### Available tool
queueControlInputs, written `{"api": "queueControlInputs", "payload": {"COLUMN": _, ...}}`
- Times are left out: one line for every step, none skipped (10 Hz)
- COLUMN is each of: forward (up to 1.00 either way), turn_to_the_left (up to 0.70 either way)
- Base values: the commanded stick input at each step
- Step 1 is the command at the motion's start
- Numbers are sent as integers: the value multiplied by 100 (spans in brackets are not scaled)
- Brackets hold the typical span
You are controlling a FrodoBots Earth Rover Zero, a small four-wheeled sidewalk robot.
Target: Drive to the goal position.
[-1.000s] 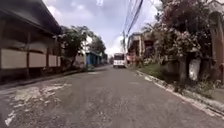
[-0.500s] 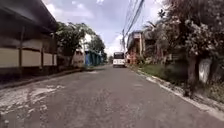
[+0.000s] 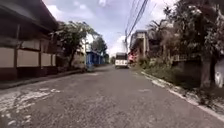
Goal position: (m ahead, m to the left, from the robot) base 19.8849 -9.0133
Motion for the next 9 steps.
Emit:
{"api": "queueControlInputs", "payload": {"forward": 70, "turn_to_the_left": 0}}
{"api": "queueControlInputs", "payload": {"forward": 70, "turn_to_the_left": 0}}
{"api": "queueControlInputs", "payload": {"forward": 70, "turn_to_the_left": 0}}
{"api": "queueControlInputs", "payload": {"forward": 70, "turn_to_the_left": 0}}
{"api": "queueControlInputs", "payload": {"forward": 70, "turn_to_the_left": 0}}
{"api": "queueControlInputs", "payload": {"forward": 70, "turn_to_the_left": 0}}
{"api": "queueControlInputs", "payload": {"forward": 70, "turn_to_the_left": 0}}
{"api": "queueControlInputs", "payload": {"forward": 70, "turn_to_the_left": 0}}
{"api": "queueControlInputs", "payload": {"forward": 70, "turn_to_the_left": 0}}
